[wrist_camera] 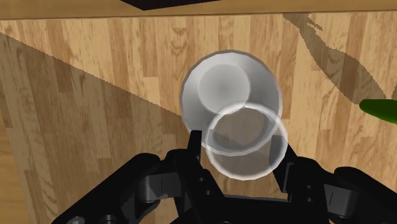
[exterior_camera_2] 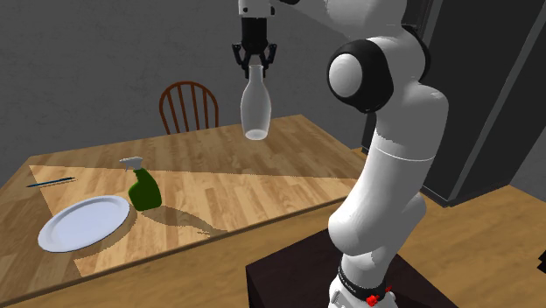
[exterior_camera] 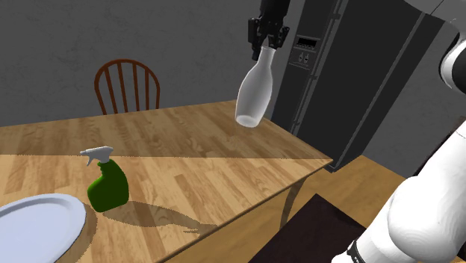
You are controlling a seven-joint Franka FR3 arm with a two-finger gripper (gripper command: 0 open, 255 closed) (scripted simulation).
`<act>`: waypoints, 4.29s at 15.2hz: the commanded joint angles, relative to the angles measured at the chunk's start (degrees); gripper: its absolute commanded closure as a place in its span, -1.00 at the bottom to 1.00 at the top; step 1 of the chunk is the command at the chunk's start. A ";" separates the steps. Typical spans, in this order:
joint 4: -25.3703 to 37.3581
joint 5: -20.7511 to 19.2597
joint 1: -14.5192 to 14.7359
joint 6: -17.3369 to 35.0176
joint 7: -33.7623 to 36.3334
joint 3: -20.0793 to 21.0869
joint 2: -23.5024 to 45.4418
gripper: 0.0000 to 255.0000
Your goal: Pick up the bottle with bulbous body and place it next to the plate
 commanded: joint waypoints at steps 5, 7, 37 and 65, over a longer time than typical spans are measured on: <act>6.14 -0.33 0.82 -3.56 1.57 0.79 2.57 1.00; 3.68 -0.33 2.10 -1.34 4.04 2.01 2.29 1.00; 17.46 -11.42 26.86 14.61 37.15 13.97 33.13 1.00; 16.93 -11.85 33.19 24.72 40.31 10.09 42.40 -1.00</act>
